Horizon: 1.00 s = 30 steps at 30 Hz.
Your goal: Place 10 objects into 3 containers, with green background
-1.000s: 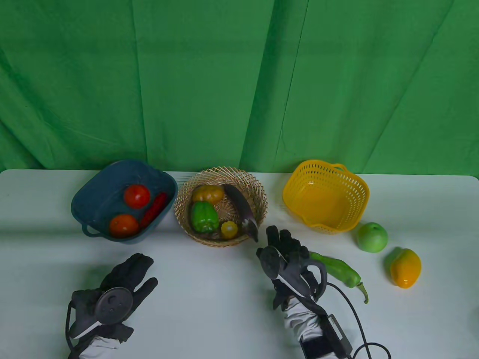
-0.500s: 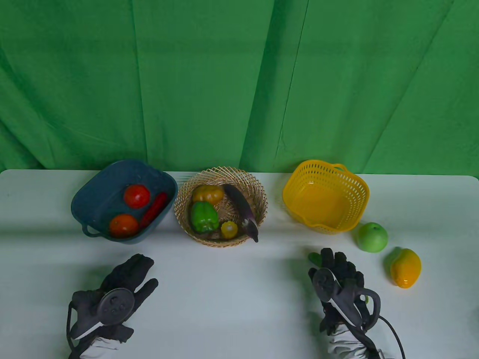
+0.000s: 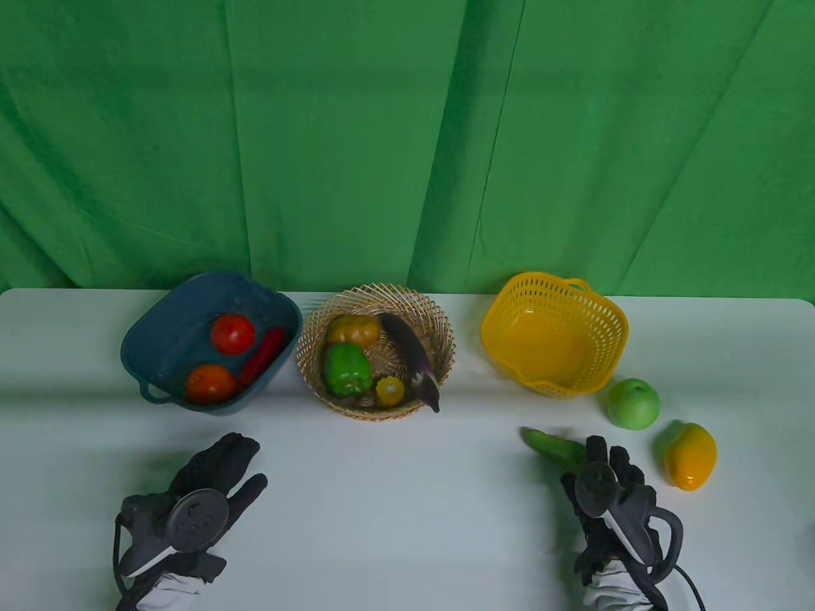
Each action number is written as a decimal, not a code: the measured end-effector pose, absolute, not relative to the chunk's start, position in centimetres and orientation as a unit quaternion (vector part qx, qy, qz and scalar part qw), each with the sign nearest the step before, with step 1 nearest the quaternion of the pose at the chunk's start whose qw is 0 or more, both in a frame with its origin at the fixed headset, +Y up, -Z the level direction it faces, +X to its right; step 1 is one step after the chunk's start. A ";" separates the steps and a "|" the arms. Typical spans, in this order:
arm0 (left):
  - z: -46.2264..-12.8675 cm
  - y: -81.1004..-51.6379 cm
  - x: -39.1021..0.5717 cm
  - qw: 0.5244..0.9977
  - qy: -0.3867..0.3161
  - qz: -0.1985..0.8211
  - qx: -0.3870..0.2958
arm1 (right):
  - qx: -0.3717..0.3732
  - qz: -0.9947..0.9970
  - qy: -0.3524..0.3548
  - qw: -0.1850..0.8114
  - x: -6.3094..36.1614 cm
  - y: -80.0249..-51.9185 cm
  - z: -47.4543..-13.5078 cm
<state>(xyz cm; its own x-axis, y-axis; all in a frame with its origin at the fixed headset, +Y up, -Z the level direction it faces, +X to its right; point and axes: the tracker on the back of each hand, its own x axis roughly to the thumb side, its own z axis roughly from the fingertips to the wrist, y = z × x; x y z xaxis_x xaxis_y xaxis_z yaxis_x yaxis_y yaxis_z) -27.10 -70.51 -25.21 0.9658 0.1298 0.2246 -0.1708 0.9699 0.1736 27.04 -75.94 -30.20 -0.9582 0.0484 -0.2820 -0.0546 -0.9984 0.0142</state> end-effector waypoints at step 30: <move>-25.4 -70.5 -27.6 0.990 -0.090 0.065 0.088 | -0.153 0.987 0.027 -0.025 26.8 -76.4 -32.1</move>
